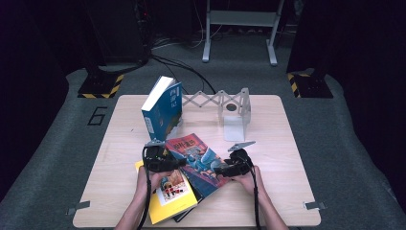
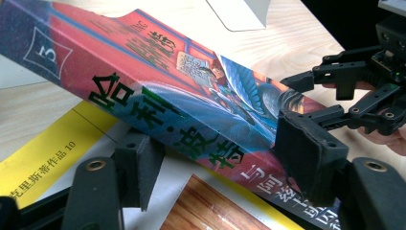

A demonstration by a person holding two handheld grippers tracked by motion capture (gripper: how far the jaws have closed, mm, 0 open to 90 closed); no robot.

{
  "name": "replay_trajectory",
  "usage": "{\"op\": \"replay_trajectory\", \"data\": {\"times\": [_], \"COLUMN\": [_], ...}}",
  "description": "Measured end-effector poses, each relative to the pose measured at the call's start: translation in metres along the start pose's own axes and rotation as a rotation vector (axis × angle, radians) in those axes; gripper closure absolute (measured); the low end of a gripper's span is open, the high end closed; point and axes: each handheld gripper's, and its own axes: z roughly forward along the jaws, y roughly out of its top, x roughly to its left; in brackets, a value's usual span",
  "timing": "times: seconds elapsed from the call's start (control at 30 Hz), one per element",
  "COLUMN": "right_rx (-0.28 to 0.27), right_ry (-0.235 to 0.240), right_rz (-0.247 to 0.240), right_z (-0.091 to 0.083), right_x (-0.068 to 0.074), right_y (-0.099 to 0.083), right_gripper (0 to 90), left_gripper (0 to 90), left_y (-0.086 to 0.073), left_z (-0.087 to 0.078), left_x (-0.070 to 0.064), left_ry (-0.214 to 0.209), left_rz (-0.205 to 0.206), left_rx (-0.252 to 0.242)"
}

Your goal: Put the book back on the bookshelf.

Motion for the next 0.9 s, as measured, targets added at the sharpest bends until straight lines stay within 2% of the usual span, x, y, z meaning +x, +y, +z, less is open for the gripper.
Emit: {"op": "replay_trajectory", "data": {"times": [0.13, 0.27, 0.47, 0.53, 0.6, 0.67, 0.8, 0.83, 0.9], "right_rx": [-0.01, -0.016, -0.026, -0.025, -0.03, -0.025, -0.021, -0.021, -0.018], "right_ry": [0.008, 0.019, 0.027, 0.053, 0.057, 0.076, 0.106, 0.106, 0.122], "right_rz": [0.019, 0.013, 0.029, 0.04, 0.043, 0.07, 0.084, 0.084, 0.102], "right_z": [-0.002, -0.003, -0.006, -0.005, -0.005, -0.004, -0.002, -0.002, -0.001], "right_x": [-0.002, -0.004, -0.006, -0.009, -0.01, -0.012, -0.015, -0.015, -0.018], "right_y": [-0.002, -0.002, 0.001, 0.004, 0.005, 0.006, 0.011, 0.011, 0.017], "right_gripper": [34.7, 33.9, 32.9, 30.2, 29.3, 25.5, 22.0, 22.0, 19.2], "left_gripper": [39.2, 41.8, 44.3, 45.5, 45.7, 46.1, 47.7, 47.7, 49.2], "left_y": [0.0, 0.0, 0.001, 0.001, 0.0, 0.001, 0.002, 0.002, 0.004], "left_z": [0.0, -0.002, -0.005, -0.007, -0.007, -0.008, -0.011, -0.011, -0.014], "left_x": [-0.001, -0.002, -0.007, -0.009, -0.009, -0.01, -0.013, -0.015, -0.02], "left_ry": [-0.018, -0.021, -0.024, -0.037, -0.037, -0.039, -0.042, -0.044, -0.052], "left_rz": [0.009, 0.014, 0.044, 0.054, 0.057, 0.071, 0.1, 0.096, 0.127], "left_rx": [-0.012, -0.02, -0.066, -0.073, -0.078, -0.083, -0.097, -0.109, -0.117]}}
